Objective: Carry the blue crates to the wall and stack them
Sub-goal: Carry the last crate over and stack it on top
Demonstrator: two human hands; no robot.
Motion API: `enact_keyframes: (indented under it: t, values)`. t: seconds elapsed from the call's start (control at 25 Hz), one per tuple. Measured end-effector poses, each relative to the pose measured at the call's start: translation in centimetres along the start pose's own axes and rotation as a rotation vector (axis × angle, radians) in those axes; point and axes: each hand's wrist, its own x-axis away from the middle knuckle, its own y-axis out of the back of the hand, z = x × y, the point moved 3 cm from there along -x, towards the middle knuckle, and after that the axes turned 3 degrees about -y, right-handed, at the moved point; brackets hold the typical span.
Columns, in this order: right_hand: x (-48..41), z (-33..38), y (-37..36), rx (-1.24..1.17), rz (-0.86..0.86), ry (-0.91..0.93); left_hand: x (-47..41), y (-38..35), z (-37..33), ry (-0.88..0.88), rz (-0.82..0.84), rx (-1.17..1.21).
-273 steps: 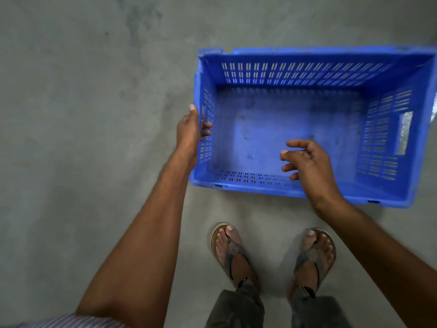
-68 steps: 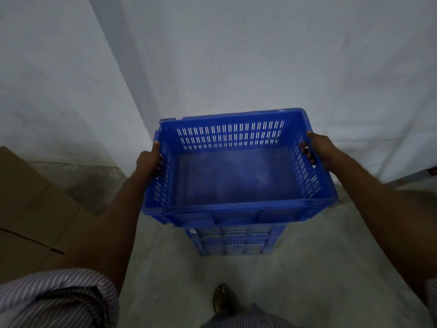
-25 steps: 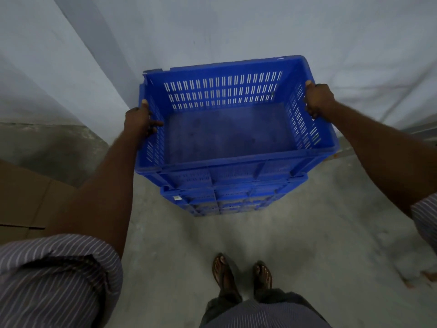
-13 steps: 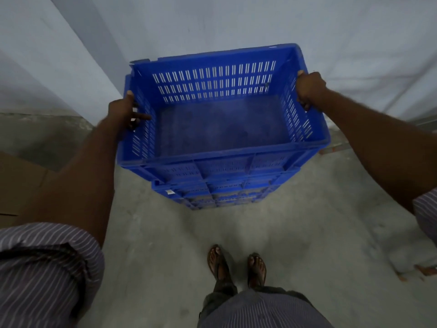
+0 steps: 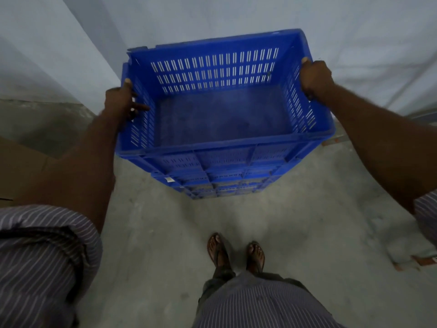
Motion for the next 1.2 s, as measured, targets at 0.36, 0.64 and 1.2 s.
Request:
enact_keyframes:
  t: [0.36, 0.64, 1.2]
  values:
    - [0.5, 0.4, -0.1, 0.247, -0.015, 0.219, 0.4, 0.3, 0.5, -0.062, -0.064, -0.047]
    - [4.0, 0.6, 1.4, 0.176, -0.052, 0.121, 5.2, 0.5, 0.3, -0.253, -0.112, -0.415]
    - [13.3, -3.9, -0.7, 0.447, -0.185, 0.192, 5.5, 3.4, 3.6, -0.327, -0.094, -0.609]
